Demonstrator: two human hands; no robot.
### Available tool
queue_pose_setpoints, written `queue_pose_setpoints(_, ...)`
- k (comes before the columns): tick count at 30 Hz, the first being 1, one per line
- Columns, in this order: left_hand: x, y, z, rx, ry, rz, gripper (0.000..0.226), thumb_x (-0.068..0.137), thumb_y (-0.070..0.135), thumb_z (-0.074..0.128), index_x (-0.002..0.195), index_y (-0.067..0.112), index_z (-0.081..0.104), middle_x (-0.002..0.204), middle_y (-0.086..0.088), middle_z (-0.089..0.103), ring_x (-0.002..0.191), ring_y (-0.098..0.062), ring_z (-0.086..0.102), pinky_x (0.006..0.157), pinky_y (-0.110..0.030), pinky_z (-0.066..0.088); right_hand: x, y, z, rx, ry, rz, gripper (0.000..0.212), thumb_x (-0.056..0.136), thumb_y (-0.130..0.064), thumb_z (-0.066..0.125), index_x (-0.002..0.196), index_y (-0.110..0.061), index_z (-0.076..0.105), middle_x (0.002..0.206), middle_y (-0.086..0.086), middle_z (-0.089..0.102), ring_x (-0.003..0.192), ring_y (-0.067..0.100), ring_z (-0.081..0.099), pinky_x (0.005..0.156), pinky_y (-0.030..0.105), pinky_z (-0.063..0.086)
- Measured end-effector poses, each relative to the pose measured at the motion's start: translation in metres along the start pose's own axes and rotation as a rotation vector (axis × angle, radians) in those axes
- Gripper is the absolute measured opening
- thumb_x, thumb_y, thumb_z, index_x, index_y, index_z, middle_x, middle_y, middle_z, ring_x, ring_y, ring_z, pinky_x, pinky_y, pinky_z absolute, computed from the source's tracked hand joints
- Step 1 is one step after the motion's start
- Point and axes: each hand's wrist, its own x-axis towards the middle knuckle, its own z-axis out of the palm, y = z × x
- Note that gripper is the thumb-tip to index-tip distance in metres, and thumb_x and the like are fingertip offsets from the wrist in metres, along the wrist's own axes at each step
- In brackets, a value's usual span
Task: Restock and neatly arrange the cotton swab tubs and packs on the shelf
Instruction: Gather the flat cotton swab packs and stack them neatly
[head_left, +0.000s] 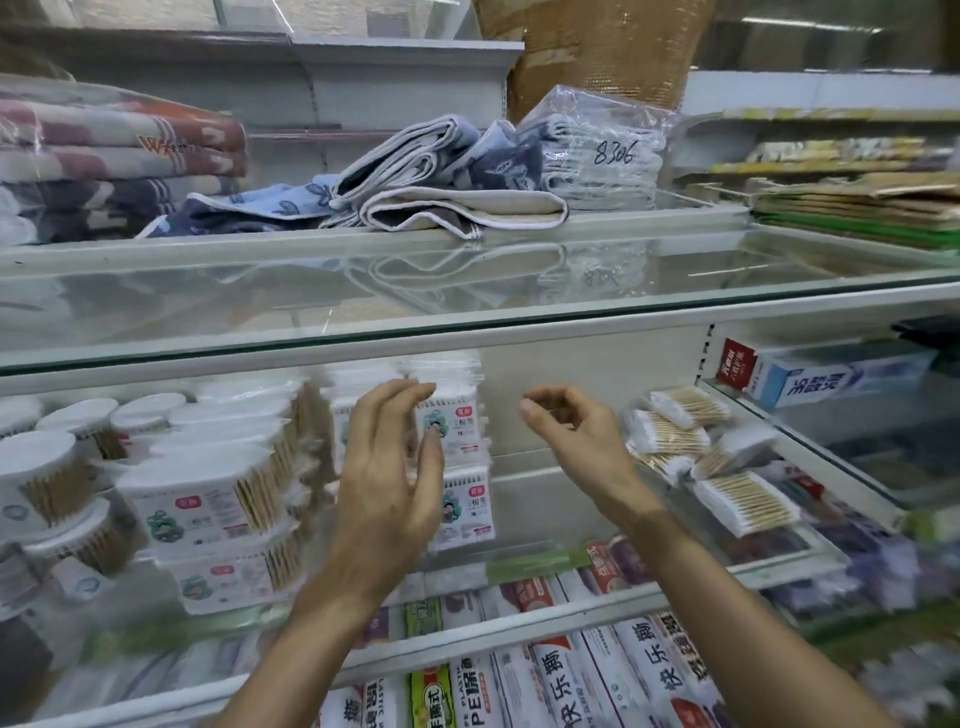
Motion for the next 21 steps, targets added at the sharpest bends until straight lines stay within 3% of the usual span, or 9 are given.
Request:
queue_pose_setpoints(3, 0.001, 0.010, 0.013, -0.269, -0.018, -0.108, 0.027, 0.094, 0.011, 0.054, 0.120, 0.020, 0.055, 0.107, 0.008, 0.060, 0.100, -0.002, 0.058, 0.088, -0.017, 0.048, -0.008, 0.003, -0.017, -0.016, 0.075, -0.007, 0.013, 0.092, -0.022, 0.070, 0.103, -0.016, 0.071, 0.094, -0.005, 0.070, 0.086, 0.004, 0.061, 0.076, 0.014, 0.050)
queue_pose_setpoints(7, 0.001, 0.022, 0.035, -0.517, -0.074, -0.214, 0.019, 0.099, 0.008, 0.055, 0.114, 0.017, 0.061, 0.104, 0.003, 0.066, 0.100, -0.013, 0.064, 0.087, -0.023, 0.052, -0.024, 0.005, -0.046, -0.057, 0.149, -0.030, 0.014, 0.093, -0.018, 0.069, 0.105, -0.011, 0.071, 0.093, -0.003, 0.070, 0.085, 0.001, 0.061, 0.079, 0.015, 0.050)
queue_pose_setpoints(11, 0.007, 0.036, 0.062, -0.676, -0.173, -0.364, 0.020, 0.099, 0.008, 0.055, 0.108, 0.022, 0.064, 0.099, 0.001, 0.068, 0.091, -0.011, 0.067, 0.082, -0.022, 0.055, -0.030, 0.006, -0.084, -0.168, 0.193, -0.095, 0.012, 0.093, -0.014, 0.068, 0.103, -0.009, 0.071, 0.093, -0.001, 0.070, 0.087, 0.011, 0.064, 0.079, 0.022, 0.053)
queue_pose_setpoints(15, 0.013, 0.047, 0.093, -0.790, -0.270, -0.514, 0.017, 0.098, 0.010, 0.057, 0.103, 0.022, 0.068, 0.089, 0.003, 0.071, 0.086, -0.018, 0.070, 0.080, -0.030, 0.057, -0.009, 0.012, -0.134, -0.621, 0.214, -0.170, 0.014, 0.093, -0.017, 0.066, 0.106, -0.016, 0.069, 0.098, -0.003, 0.068, 0.092, 0.013, 0.060, 0.084, 0.029, 0.051)
queue_pose_setpoints(18, 0.015, 0.052, 0.110, -0.790, -0.318, -0.586, 0.014, 0.098, 0.017, 0.059, 0.104, 0.023, 0.070, 0.086, 0.003, 0.073, 0.087, -0.022, 0.071, 0.089, -0.046, 0.057, 0.014, 0.018, -0.164, -1.026, 0.103, -0.134, 0.026, 0.093, -0.020, 0.063, 0.119, -0.023, 0.064, 0.119, -0.002, 0.063, 0.117, 0.021, 0.052, 0.100, 0.040, 0.045)
queue_pose_setpoints(21, 0.015, 0.061, 0.121, -0.777, -0.305, -0.633, 0.014, 0.098, 0.017, 0.058, 0.104, 0.021, 0.069, 0.088, 0.001, 0.074, 0.087, -0.021, 0.071, 0.090, -0.046, 0.057, 0.033, 0.019, -0.175, -1.271, -0.030, -0.112, 0.038, 0.092, -0.020, 0.064, 0.130, -0.026, 0.059, 0.135, 0.001, 0.058, 0.125, 0.027, 0.047, 0.103, 0.040, 0.037)
